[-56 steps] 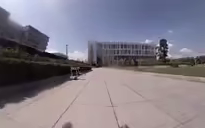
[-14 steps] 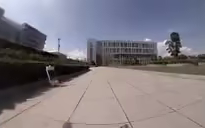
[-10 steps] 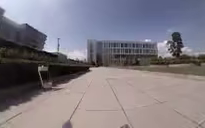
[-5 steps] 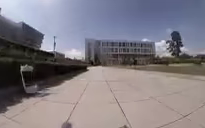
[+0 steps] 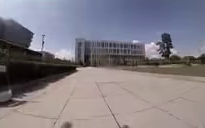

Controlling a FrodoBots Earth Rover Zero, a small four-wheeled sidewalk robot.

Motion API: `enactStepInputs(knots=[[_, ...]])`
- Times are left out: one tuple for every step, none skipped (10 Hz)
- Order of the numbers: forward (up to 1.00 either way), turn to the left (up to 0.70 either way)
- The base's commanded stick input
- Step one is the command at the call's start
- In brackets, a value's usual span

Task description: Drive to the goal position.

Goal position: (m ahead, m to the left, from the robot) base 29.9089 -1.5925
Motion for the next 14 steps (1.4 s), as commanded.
enactStepInputs(knots=[[1.0, 0.0], [1.0, 0.0], [1.0, 0.0], [1.0, 0.0], [1.0, 0.0], [1.0, 0.0], [1.0, 0.0], [1.0, 0.0], [1.0, 0.0], [1.0, 0.0], [1.0, 0.0], [1.0, 0.0], [1.0, 0.0], [1.0, 0.0]])
